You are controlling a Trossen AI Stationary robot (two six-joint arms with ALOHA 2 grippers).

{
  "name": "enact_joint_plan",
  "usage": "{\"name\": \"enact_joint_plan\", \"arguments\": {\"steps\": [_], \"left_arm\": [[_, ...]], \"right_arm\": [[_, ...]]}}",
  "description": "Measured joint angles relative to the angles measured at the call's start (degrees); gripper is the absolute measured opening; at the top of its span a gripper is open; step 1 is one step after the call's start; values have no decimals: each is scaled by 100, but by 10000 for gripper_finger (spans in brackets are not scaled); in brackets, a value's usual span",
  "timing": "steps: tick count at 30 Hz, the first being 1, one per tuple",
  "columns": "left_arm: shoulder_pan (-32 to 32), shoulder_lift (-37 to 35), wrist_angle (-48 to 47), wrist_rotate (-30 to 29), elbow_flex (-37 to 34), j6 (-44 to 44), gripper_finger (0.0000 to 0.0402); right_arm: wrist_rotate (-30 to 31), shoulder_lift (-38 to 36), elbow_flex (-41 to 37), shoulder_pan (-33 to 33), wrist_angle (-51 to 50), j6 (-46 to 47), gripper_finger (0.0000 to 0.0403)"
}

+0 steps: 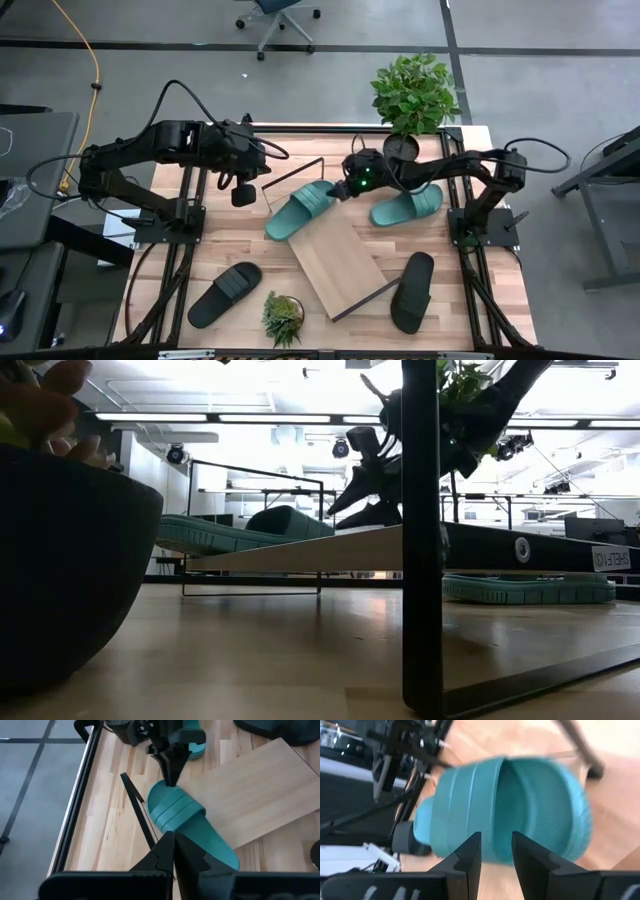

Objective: Pick and place slides into the shelf
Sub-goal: Put the top green slide on the shelf

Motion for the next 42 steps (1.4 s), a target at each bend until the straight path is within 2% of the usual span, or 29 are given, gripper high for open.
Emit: {"name": "enact_joint_plan", "arguments": {"steps": [7,17,31,39,42], "left_arm": [[0,0,-49,0,0,-2,1],[-2,2,-35,-107,0,92,1],[-2,4,-29,-111,0,101,1],[-2,4,-29,-103,0,99,1],[0,4,-34,-89,0,98,1]], "right_arm": [[224,114,0,109,259,38,99],[57,184,0,111,444,135,99],[230,184,0,94,405,97,99],[125,277,0,70,487,102,99],[-82,387,12,55,566,190,99]]}}
